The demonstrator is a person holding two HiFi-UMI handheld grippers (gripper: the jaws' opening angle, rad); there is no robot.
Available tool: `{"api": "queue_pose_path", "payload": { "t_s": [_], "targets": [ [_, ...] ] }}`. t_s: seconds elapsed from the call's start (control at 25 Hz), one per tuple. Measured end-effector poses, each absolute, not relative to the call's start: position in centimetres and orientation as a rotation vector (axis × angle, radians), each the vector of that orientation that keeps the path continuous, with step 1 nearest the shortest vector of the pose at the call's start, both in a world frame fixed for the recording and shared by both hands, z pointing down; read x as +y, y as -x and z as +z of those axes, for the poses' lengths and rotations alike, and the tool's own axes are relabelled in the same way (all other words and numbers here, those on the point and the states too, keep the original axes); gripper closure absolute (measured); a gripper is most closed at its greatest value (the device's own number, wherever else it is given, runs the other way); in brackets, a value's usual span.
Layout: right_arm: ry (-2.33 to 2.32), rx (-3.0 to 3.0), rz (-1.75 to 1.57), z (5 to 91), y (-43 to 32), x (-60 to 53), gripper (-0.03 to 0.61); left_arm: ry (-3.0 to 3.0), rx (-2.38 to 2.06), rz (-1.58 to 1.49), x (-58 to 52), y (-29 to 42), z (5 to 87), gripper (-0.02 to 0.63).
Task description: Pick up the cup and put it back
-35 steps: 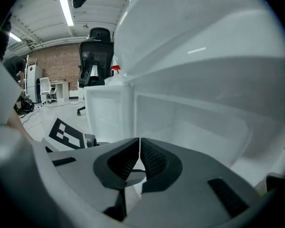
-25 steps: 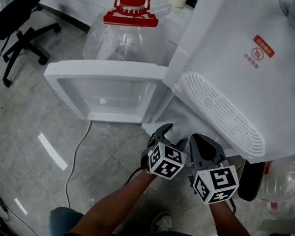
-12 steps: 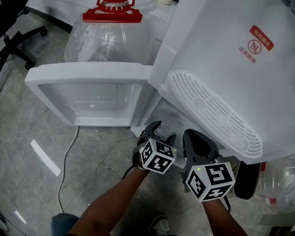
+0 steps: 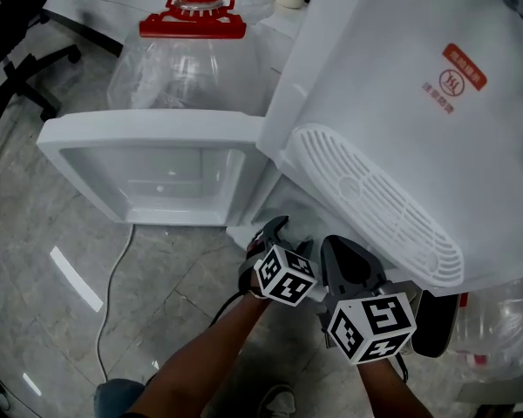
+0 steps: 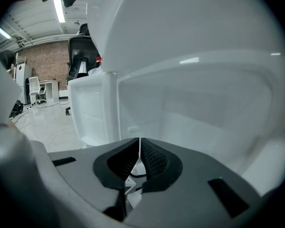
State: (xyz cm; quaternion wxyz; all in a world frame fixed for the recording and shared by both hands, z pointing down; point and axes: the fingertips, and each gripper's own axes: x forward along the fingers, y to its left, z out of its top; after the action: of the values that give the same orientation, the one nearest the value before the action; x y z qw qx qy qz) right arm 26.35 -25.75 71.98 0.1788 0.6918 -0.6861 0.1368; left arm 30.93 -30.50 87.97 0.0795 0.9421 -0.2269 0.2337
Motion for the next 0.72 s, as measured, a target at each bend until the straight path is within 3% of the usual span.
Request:
{"api": "queue_pose_path", "payload": {
  "t_s": [0.72],
  "targets": [
    [-1.917,-1.938,0.392,72.4,-25.4,-25.8,0.554,-2.786,-0.647,0.69,-30.5,-31.3,89.9,0.325]
  ]
}}
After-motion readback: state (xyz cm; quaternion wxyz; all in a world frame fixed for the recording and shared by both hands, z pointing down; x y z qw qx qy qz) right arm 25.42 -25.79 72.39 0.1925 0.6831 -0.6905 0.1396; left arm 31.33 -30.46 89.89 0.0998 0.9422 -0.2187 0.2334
